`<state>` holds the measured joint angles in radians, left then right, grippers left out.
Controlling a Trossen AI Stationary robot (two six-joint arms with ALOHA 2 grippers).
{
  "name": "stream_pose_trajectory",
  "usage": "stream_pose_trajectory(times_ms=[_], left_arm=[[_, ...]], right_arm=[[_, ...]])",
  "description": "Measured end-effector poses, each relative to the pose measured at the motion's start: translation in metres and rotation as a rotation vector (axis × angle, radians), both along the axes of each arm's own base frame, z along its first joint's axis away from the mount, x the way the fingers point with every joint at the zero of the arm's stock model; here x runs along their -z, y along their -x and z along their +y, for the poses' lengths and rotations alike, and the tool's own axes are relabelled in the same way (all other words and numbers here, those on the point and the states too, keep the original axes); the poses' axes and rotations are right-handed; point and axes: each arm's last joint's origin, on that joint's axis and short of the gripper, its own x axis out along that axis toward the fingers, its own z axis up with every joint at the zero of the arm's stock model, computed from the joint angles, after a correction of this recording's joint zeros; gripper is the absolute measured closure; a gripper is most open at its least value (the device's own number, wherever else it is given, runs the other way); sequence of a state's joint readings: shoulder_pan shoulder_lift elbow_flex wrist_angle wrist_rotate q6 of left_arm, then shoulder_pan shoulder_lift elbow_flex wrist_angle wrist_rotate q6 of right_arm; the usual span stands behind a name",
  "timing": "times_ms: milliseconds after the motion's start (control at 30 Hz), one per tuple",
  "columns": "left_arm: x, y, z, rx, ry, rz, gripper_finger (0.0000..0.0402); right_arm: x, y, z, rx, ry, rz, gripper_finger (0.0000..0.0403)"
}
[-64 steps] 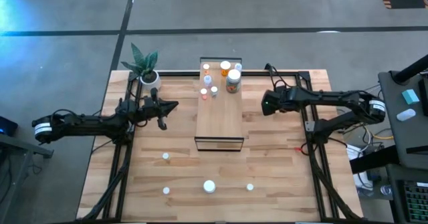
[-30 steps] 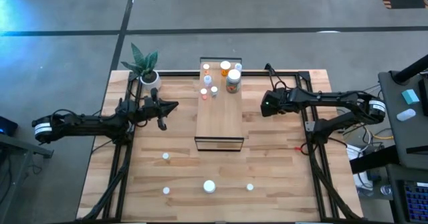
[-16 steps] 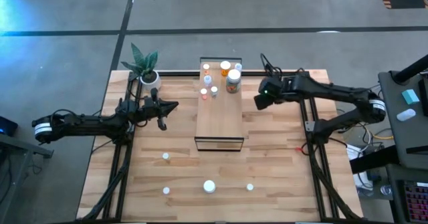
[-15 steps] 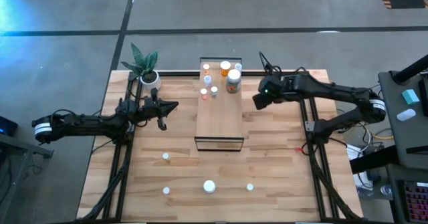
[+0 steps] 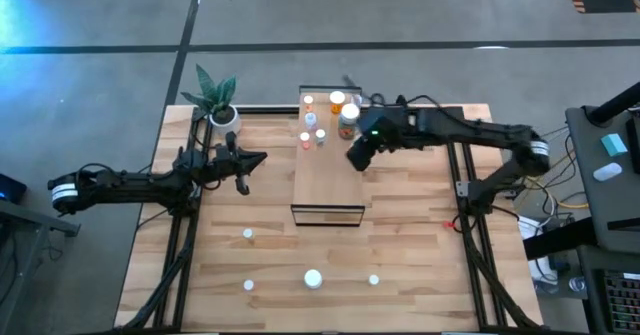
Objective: Pick and place medicine bottles onto shelf by color
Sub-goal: Put the top yellow pill bottle on the shelf, then put the red pill bottle on the shelf
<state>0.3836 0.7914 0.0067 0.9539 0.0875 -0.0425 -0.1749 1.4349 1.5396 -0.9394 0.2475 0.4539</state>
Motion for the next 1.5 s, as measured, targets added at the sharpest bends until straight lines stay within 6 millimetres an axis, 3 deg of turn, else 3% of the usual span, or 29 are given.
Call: stream_pose_trajectory(times_ms=[200, 333, 533, 867, 1133, 1500], left_arm=[[0.0, 0.0, 0.0, 0.0, 0.002, 0.001, 0.0402], [0.0, 0.0, 0.0, 0.0, 0.003, 0.003, 0.0402], [0.001, 0.0, 0.0, 0.0, 0.004, 0.005, 0.0402], [0.001, 0.0, 0.0, 0.002, 0.003, 0.006, 0.0402], [0.001, 0.0, 0.0, 0.005, 0.003, 0.007, 0.0402], [0.001, 0.0, 0.0, 0.007, 0.004, 0.006, 0.0402]], right_arm=[[0.007, -0.038, -0.005, -0.116, -0.023, 0.098, 0.0268], [0.011, -0.051, -0.011, -0.115, -0.008, 0.207, 0.0268], [0.013, -0.065, -0.019, -0.116, -0.007, 0.237, 0.0268], [0.02, -0.063, -0.035, -0.094, -0.019, 0.275, 0.0268], [0.02, -0.063, -0.036, -0.116, -0.01, 0.289, 0.0264], [0.018, -0.061, -0.036, -0.15, 0.017, 0.297, 0.0164]])
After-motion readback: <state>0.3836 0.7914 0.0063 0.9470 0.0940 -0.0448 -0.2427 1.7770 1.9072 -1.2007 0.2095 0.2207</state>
